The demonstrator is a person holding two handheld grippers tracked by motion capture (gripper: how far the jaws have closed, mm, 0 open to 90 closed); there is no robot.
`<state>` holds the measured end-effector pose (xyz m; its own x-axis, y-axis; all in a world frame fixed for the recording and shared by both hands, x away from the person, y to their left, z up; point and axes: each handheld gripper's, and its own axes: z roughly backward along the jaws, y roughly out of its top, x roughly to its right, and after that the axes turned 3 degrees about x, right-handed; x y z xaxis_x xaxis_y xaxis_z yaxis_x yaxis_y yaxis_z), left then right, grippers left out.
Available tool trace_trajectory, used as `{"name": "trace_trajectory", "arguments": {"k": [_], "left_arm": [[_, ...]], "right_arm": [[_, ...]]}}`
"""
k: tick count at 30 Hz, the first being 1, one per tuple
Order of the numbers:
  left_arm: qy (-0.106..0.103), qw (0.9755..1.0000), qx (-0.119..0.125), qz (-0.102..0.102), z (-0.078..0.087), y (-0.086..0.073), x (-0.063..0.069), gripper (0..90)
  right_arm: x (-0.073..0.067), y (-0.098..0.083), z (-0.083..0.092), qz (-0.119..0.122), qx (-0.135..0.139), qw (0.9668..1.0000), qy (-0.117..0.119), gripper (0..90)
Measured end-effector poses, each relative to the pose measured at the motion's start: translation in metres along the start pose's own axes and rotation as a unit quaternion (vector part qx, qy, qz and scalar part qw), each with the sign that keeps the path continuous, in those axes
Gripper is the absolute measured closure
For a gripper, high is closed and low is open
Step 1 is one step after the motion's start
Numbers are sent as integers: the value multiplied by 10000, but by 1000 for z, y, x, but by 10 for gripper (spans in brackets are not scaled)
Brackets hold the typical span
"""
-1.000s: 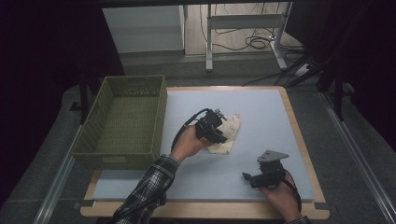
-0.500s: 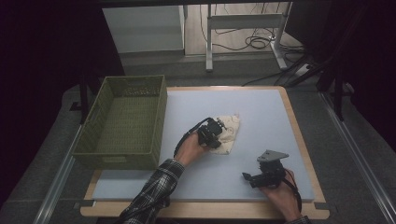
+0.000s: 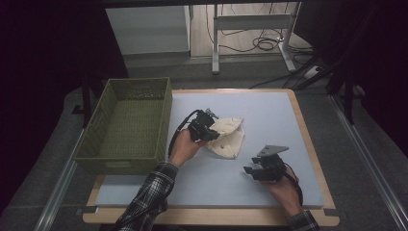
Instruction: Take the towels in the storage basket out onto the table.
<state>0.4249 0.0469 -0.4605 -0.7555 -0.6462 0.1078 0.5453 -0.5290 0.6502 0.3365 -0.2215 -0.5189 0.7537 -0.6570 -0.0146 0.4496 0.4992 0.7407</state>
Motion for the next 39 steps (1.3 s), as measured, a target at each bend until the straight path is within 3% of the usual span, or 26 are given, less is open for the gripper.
{"name": "trace_trajectory", "arguments": {"k": [1, 5, 9, 10, 11, 12, 13, 16, 18, 23, 24, 25, 29, 30, 35, 39], "left_arm": [[89, 9999, 36, 35, 6, -1, -3, 840], [188, 9998, 30, 54, 14, -2, -10, 838], [280, 9995, 43, 139, 19, -5, -16, 835], [286, 9994, 79, 191, 20, -6, -17, 835], [286, 9994, 79, 191, 20, -6, -17, 835], [308, 9992, 102, 232, 22, -7, -19, 834], [328, 9991, 114, 253, 23, -7, -20, 833], [366, 9988, 143, 289, 27, -8, -21, 832], [400, 9985, 157, 336, 29, -9, -21, 828], [517, 9981, 144, 287, 38, -11, -20, 817], [517, 9981, 144, 287, 38, -11, -20, 816], [508, 9981, 158, 300, 40, -11, -18, 812], [406, 9987, 144, 288, 41, -11, -14, 780], [379, 9988, 144, 288, 39, -12, -12, 754], [257, 9992, -13, 293, 30, -14, -9, 649], [276, 9991, 26, 320, 24, -11, -9, 572]], "right_arm": [[1, 12, -8, -23, 55, 9998, 168, 510], [1, 31, -26, 25, 90, 9995, 295, 511], [-1, 40, -47, 112, -48, 9998, 176, 520], [-1, 40, -50, 95, -87, 9998, 127, 579], [-1, 40, -50, 95, -87, 9998, 127, 579], [-1, 41, -55, 192, -41, 9998, 92, 765], [-1, 41, -55, 177, -53, 9997, 174, 832], [-1, 41, -53, 125, -38, 9995, 272, 860], [-1, 41, -48, 164, -67, 9995, 243, 864], [0, 39, -12, 184, 136, 9996, 182, 864], [0, 39, -12, 184, 136, 9996, 182, 864], [0, 36, 5, 194, 215, 9995, 108, 864], [3, 33, 24, 199, 241, 9995, 1, 863], [9, 29, 37, 145, 211, 9996, -102, 862], [23, 10, 40, -55, -149, 9999, 17, 798], [31, 2, 45, -242, 12, 9997, -6, 740]]}}
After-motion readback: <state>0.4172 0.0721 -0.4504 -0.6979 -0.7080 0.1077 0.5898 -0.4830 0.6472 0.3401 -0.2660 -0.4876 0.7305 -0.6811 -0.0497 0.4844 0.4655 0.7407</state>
